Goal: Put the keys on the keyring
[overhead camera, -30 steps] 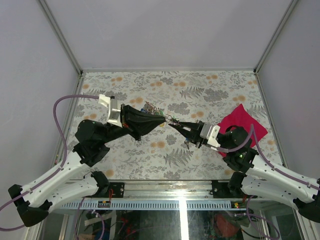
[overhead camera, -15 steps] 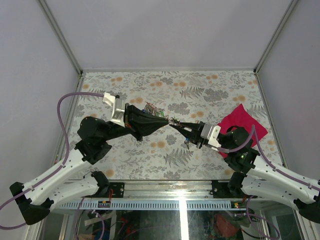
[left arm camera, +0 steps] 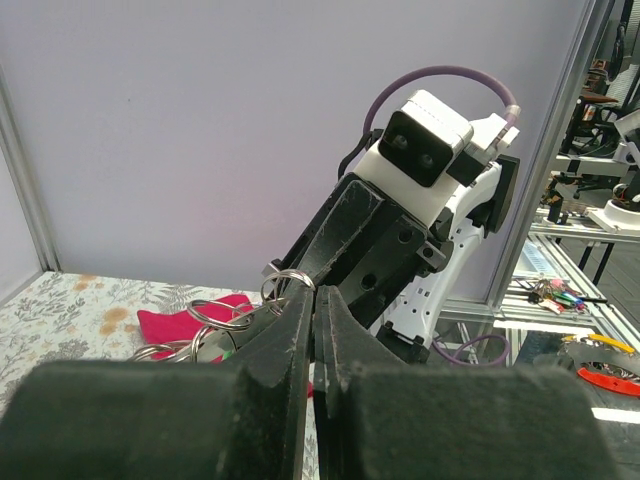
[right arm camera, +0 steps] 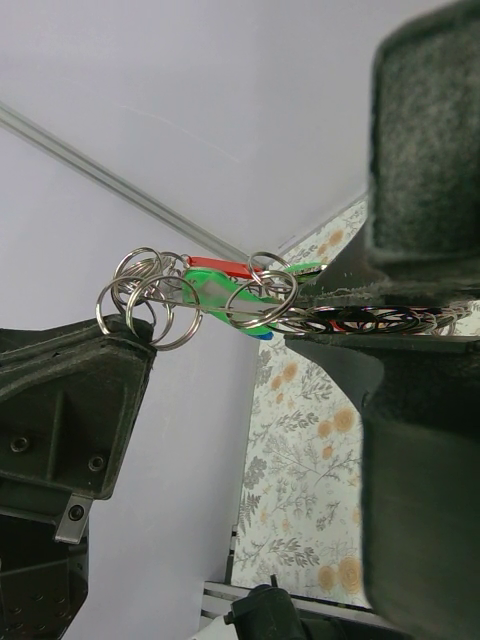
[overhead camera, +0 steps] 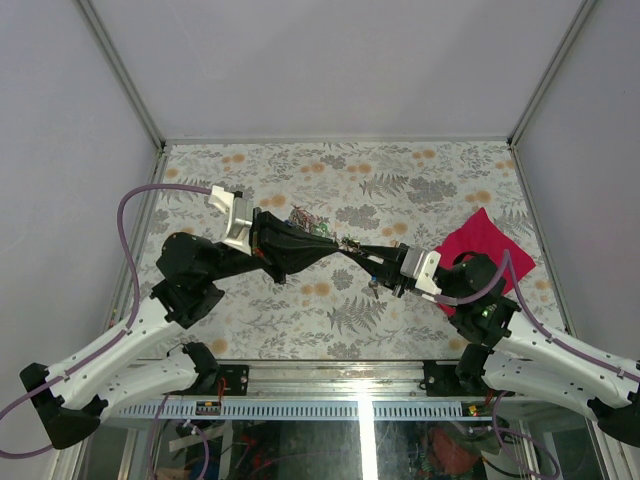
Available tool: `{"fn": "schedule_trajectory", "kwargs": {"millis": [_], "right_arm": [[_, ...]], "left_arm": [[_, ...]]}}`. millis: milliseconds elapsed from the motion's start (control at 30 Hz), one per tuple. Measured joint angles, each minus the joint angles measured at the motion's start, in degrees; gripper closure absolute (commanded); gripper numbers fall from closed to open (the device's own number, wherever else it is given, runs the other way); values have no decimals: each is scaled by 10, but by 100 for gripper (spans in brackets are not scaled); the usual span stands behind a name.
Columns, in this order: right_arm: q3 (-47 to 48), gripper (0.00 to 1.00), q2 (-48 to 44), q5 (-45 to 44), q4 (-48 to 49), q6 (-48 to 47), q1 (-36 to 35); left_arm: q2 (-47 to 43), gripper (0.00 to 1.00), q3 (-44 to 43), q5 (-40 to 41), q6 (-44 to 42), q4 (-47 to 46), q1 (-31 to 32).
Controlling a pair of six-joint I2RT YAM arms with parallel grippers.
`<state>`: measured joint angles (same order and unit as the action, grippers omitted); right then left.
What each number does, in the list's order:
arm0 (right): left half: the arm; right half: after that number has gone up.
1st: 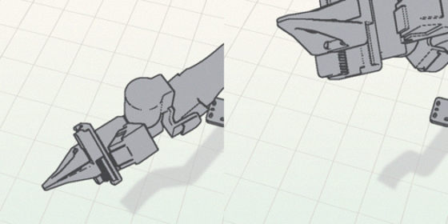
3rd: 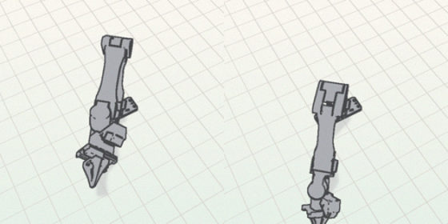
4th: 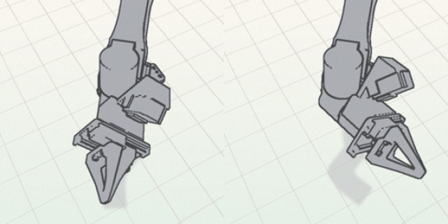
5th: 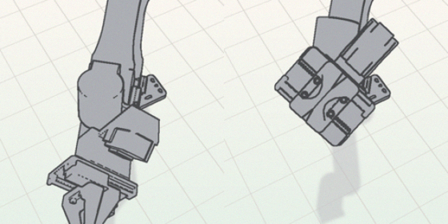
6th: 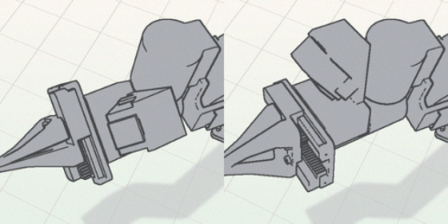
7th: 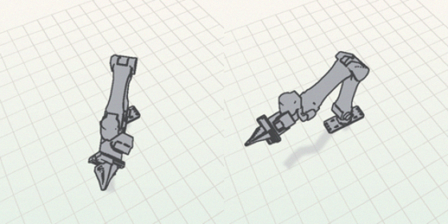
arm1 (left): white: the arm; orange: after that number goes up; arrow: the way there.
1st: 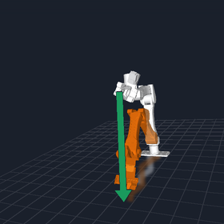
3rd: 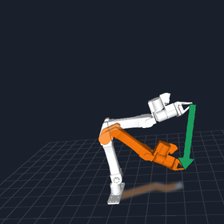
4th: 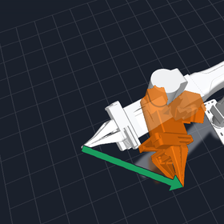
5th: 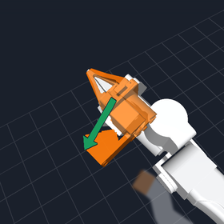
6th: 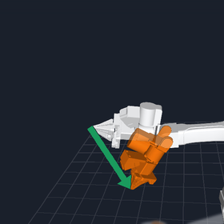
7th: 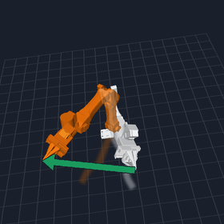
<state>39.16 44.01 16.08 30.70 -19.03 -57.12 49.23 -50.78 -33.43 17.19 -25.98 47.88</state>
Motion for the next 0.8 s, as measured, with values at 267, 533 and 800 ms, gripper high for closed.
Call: {"fn": "schedule_trajectory", "kwargs": {"millis": [267,533,800], "right_arm": [[0,92,-8,-1,-6,0,0],[0,83,-23,0,-22,-1,0],[0,91,-22,0,-22,0,0]], "left_arm": [[-3,100,0,3,1,3,0],[-10,100,0,-2,1,21,0],[7,100,-14,-33,7,28,0]]}}
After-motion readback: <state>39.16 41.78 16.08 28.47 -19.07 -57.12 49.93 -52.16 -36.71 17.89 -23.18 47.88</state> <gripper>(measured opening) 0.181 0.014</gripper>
